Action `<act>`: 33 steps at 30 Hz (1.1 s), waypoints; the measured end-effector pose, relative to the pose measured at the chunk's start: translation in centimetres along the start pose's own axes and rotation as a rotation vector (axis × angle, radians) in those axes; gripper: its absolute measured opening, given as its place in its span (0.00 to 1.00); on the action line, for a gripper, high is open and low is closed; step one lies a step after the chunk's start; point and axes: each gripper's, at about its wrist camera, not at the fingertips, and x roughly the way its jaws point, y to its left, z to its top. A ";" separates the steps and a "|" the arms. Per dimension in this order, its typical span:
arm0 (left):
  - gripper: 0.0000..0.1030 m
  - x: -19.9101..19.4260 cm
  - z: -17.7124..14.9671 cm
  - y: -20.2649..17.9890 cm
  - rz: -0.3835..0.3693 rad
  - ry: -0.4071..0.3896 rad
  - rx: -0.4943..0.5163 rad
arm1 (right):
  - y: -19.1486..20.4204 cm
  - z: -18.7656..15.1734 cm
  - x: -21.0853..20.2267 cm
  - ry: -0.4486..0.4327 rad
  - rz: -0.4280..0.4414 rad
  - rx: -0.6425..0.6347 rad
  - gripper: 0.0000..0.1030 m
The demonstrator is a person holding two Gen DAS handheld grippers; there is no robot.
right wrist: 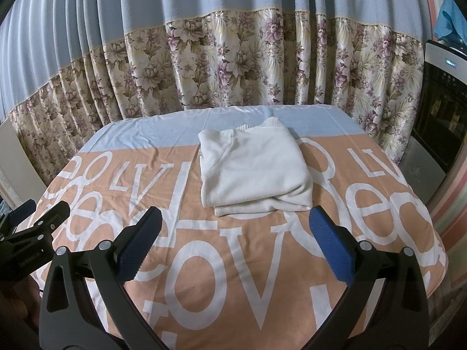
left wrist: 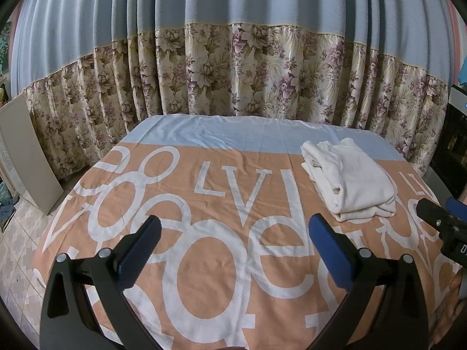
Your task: Fold small clothes
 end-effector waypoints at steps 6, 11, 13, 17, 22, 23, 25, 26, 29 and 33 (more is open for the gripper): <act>0.98 0.0 0.0 0.0 0.000 0.001 -0.003 | 0.1 -0.1 0.0 -0.001 0.000 -0.001 0.97; 0.98 -0.2 -0.2 -0.1 0.002 0.004 -0.009 | 0.1 -0.1 0.0 -0.002 0.000 -0.001 0.97; 0.98 -0.1 -0.1 0.0 0.000 0.005 -0.009 | 0.0 0.0 0.0 -0.003 0.001 -0.002 0.97; 0.98 -0.1 -0.2 0.0 0.000 0.003 -0.008 | 0.0 -0.1 0.0 -0.001 0.001 -0.001 0.97; 0.98 -0.2 -0.2 0.0 0.000 0.003 -0.010 | 0.0 0.0 0.0 -0.003 0.001 0.000 0.97; 0.98 -0.2 -0.2 0.0 -0.001 0.001 -0.010 | 0.0 -0.1 0.0 -0.001 0.001 -0.002 0.97; 0.98 -0.2 -0.2 -0.1 -0.002 0.002 -0.008 | 0.0 0.0 0.0 -0.006 -0.001 -0.004 0.97; 0.98 -0.2 -0.2 -0.1 0.000 0.002 -0.009 | 0.0 0.0 0.0 -0.005 -0.001 -0.004 0.97; 0.98 -0.2 -0.2 -0.1 0.001 -0.001 -0.005 | 0.0 0.0 0.0 -0.007 -0.001 -0.005 0.97; 0.98 -0.3 -0.2 -0.2 0.004 -0.002 -0.004 | -0.1 0.0 -0.1 -0.008 0.001 -0.001 0.97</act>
